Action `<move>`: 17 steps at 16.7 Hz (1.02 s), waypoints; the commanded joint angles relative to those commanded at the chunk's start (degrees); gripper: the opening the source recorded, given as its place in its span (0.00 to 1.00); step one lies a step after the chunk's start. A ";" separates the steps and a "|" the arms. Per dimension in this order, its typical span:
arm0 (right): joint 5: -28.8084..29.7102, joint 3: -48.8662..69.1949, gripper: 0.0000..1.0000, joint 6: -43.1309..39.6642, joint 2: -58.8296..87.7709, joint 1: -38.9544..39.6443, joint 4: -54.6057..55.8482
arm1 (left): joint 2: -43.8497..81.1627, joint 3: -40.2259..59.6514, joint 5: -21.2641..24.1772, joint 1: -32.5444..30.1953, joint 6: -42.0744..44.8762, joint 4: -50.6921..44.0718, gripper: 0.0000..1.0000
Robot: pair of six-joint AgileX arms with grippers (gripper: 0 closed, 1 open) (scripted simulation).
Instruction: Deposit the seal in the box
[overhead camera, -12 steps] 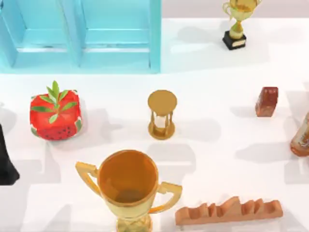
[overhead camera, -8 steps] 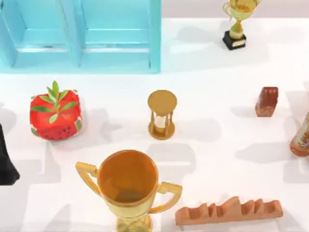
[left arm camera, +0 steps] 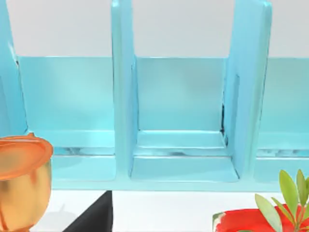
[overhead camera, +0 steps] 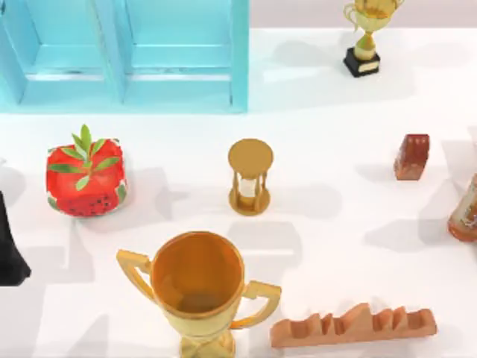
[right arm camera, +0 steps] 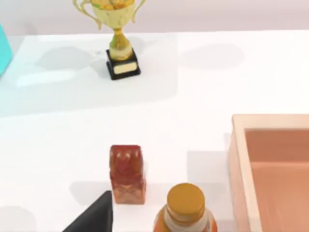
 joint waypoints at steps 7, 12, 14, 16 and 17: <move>0.43 40.02 1.00 3.81 46.50 3.53 -27.13 | 0.00 0.00 0.00 0.00 0.00 0.00 1.00; 0.65 64.57 1.00 6.43 74.05 5.78 -44.19 | 0.00 0.00 0.00 0.00 0.00 0.00 1.00; 0.64 72.60 1.00 7.32 82.36 6.51 -49.45 | 0.00 0.00 0.00 0.00 0.00 0.00 1.00; 0.58 79.56 1.00 8.05 89.12 7.12 -53.60 | 0.00 0.00 0.00 0.00 0.00 0.00 1.00; 0.56 82.45 1.00 8.35 91.81 7.35 -55.24 | 0.00 0.00 0.00 0.00 0.00 0.00 1.00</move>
